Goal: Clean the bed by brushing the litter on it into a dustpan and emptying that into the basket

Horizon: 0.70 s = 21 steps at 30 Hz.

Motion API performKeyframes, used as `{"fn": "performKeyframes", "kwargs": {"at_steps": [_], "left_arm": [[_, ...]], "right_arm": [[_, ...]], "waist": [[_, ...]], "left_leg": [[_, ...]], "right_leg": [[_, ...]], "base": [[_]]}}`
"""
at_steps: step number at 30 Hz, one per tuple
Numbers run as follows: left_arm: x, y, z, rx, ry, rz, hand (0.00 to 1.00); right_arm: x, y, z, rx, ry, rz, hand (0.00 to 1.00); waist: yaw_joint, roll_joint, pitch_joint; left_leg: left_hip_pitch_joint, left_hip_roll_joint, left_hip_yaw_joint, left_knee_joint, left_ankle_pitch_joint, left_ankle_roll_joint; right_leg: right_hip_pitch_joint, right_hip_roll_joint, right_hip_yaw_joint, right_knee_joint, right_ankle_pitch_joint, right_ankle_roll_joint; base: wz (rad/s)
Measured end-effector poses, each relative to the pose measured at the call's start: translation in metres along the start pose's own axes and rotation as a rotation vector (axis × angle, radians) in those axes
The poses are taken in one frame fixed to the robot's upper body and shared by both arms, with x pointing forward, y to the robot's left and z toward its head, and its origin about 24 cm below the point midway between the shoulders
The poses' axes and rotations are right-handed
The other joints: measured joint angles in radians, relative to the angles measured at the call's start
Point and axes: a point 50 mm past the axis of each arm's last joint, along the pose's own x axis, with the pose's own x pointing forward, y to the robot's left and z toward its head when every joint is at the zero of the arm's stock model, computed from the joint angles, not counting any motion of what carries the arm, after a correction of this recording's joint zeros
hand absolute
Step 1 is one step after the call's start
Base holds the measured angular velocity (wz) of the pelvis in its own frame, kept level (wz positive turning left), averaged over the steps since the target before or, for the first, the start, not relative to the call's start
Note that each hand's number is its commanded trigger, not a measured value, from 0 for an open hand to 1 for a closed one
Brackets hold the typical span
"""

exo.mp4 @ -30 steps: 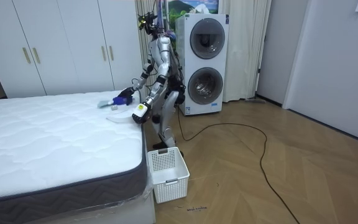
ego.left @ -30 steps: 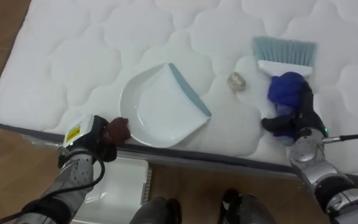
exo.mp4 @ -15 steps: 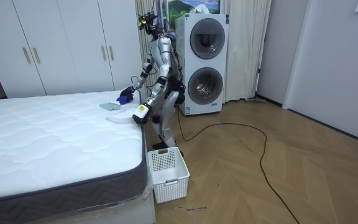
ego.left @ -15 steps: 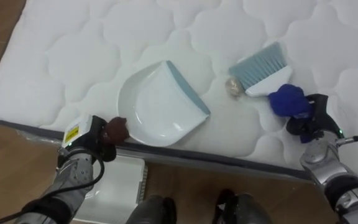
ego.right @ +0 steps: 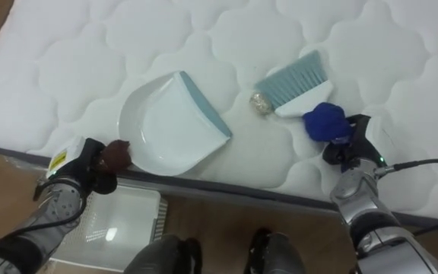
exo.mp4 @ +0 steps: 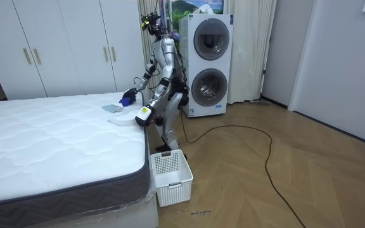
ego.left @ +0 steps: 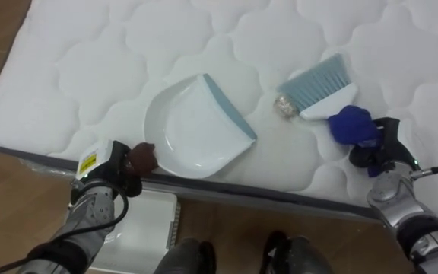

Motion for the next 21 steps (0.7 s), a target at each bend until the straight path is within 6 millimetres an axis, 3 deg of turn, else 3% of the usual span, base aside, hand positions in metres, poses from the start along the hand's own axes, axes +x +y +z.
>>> {"fn": "performKeyframes", "kwargs": {"at_steps": [11, 17, 21], "left_arm": [[0.002, 0.004, 0.008, -0.005, -0.022, 0.007, 1.0], [0.003, 0.006, 0.01, 0.021, -0.036, 0.015, 1.0], [0.005, 0.018, 0.014, 0.119, -0.091, 0.063, 1.0]], "right_arm": [[0.004, -0.009, 0.002, -0.086, -0.045, -0.021, 1.0], [0.012, -0.023, 0.011, -0.29, -0.147, -0.068, 1.0], [0.019, -0.037, 0.026, -0.471, -0.255, -0.119, 1.0]], "waist": [[-0.002, 0.001, -0.0005], [0.001, -0.002, 0.0003], [0.009, -0.032, 0.0036]], "left_leg": [[-0.014, -0.002, -0.004, 0.0, 0.0, 0.0], [-0.018, -0.004, 0.001, -0.001, 0.0, 0.0], [-0.024, 0.004, 0.01, -0.001, 0.001, -0.001]], "right_leg": [[-0.013, -0.003, 0.001, 0.002, 0.0, 0.0], [-0.021, -0.004, 0.005, 0.006, 0.001, 0.001], [-0.036, -0.001, 0.015, 0.011, 0.003, -0.002]], "base": [[0.0], [0.0], [-0.05]]}}
